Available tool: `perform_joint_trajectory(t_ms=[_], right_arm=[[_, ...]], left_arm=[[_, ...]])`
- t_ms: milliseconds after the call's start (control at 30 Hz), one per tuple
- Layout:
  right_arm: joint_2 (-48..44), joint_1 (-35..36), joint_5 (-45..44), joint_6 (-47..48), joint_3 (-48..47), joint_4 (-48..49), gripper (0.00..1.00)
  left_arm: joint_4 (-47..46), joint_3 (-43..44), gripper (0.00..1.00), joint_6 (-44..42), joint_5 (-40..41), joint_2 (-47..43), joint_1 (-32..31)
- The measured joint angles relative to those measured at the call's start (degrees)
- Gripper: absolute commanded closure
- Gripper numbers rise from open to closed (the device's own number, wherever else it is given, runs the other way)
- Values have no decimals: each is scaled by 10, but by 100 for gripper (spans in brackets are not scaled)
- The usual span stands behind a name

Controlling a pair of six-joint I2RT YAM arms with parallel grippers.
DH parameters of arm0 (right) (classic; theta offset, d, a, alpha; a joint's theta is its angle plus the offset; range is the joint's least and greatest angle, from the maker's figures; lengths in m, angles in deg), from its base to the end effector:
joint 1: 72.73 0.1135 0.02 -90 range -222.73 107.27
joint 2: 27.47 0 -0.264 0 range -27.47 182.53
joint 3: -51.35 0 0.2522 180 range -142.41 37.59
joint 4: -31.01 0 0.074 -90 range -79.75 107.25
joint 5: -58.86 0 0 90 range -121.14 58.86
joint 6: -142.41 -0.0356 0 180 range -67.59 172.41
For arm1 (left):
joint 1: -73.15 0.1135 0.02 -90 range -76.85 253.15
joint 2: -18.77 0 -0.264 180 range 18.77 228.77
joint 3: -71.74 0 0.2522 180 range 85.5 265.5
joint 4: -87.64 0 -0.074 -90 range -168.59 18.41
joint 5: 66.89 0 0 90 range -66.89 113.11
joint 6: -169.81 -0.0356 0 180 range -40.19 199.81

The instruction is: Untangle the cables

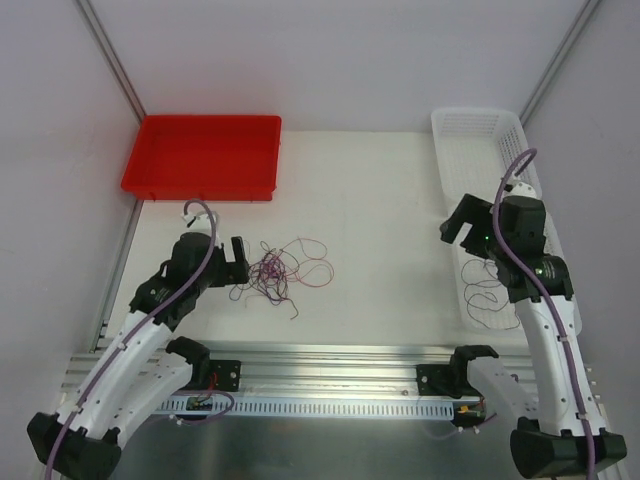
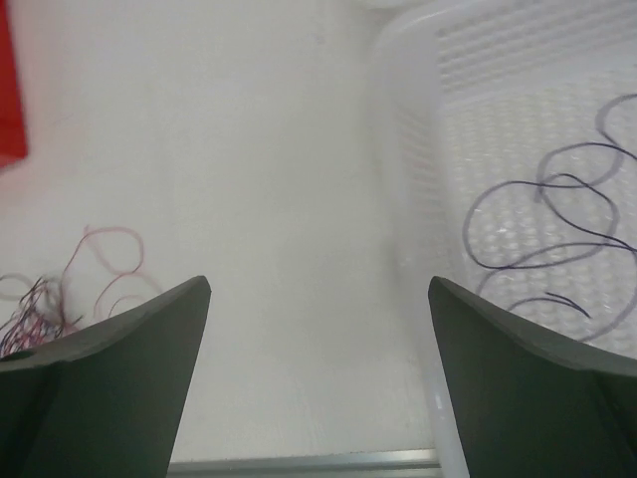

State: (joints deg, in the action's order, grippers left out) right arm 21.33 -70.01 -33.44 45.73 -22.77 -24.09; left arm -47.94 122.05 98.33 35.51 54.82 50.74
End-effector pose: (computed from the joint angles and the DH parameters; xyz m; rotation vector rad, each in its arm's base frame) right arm 0.1691 0.0066 0.3656 0.0965 2.0884 0.0575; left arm 0.1370 -0.0482 0.2763 -0.0595 2.0895 -0.2074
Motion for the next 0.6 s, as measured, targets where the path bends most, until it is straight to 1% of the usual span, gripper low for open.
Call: perform_joint_trajectory(t_ms=[33, 100, 233, 367, 500, 600], right_arm=[[-3, 19, 9, -1, 3, 8, 3], [-10, 78, 29, -5, 17, 34, 3], [-13, 184, 52, -26, 77, 102, 3], [18, 269, 50, -45, 122, 143, 3], [65, 340, 40, -56, 126, 181, 3], [90, 381, 29, -61, 126, 213, 3]], left_arm=[[0, 3, 1, 7, -15, 23, 0], [0, 16, 1, 25, -44, 73, 0], [-13, 37, 1, 67, -81, 160, 0], [-37, 40, 5, 112, -110, 226, -1], [-79, 27, 13, 153, -123, 259, -10], [-121, -4, 23, 189, -135, 276, -23]])
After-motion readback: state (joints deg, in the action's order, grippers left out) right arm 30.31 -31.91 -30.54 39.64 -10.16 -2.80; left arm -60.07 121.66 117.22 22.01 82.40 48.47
